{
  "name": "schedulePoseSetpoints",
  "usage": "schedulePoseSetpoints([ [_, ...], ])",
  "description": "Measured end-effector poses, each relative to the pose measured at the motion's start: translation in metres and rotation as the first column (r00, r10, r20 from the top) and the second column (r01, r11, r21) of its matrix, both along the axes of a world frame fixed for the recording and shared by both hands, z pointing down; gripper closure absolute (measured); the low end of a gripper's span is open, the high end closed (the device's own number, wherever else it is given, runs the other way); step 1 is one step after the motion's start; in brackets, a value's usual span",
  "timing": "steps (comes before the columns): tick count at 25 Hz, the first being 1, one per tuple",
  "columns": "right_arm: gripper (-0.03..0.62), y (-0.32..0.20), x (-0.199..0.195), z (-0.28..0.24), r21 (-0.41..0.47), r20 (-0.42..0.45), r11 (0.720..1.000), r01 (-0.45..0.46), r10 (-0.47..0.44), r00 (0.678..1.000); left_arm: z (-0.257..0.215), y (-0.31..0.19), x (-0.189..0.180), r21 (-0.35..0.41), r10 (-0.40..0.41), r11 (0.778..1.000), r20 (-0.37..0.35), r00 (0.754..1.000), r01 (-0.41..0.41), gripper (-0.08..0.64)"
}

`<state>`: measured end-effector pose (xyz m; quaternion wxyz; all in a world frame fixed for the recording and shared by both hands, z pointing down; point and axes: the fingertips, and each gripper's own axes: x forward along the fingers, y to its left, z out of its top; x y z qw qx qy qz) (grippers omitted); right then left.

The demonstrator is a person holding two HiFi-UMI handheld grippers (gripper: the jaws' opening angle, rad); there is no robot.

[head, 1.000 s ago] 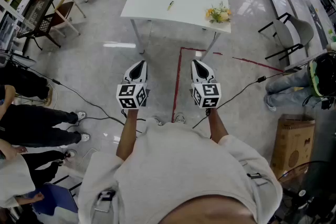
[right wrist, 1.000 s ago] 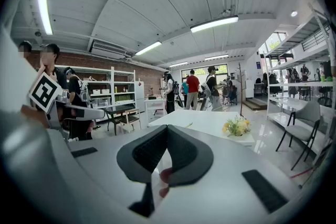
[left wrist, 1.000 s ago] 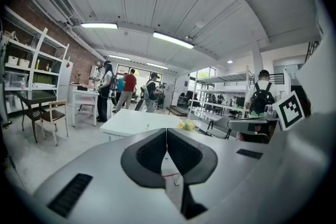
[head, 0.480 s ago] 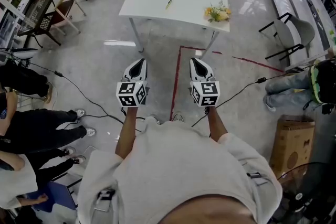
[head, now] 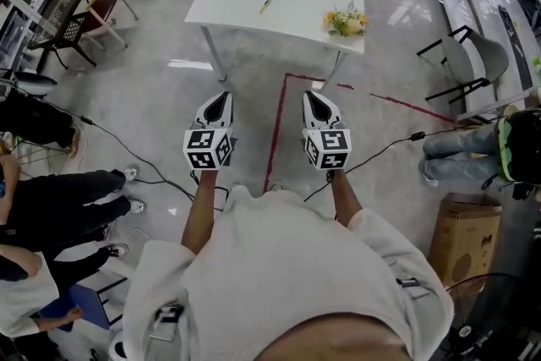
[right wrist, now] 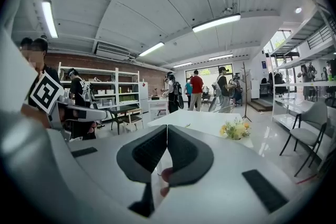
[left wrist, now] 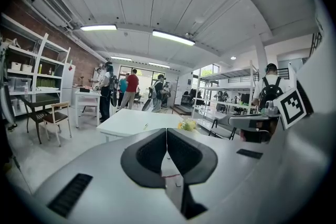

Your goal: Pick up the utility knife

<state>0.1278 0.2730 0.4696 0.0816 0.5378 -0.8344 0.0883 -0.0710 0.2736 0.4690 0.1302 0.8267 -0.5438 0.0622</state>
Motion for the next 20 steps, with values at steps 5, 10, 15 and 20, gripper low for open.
schedulePoseSetpoints([
  [5, 0.560, -0.006, 0.006, 0.006, -0.008, -0.004, 0.999, 0.032, -0.032, 0.999, 0.009, -0.001, 0.011, -0.020, -0.015, 1.000, 0.004, 1.000, 0.015, 0.540],
  [10, 0.560, -0.017, 0.012, 0.014, -0.027, 0.001, 0.999, 0.030, -0.030, 1.000, 0.016, -0.011, 0.019, -0.033, -0.009, 0.999, 0.006, 1.000, 0.009, 0.540],
  [15, 0.560, -0.038, 0.011, 0.020, -0.035, -0.003, 0.999, 0.019, -0.020, 1.000, 0.021, -0.034, 0.016, -0.041, -0.004, 0.999, -0.002, 1.000, 0.004, 0.540],
  [20, 0.560, -0.075, 0.010, 0.024, -0.032, -0.013, 0.999, 0.001, -0.002, 1.000, 0.026, -0.079, 0.018, -0.037, 0.017, 0.999, -0.014, 1.000, -0.017, 0.540],
])
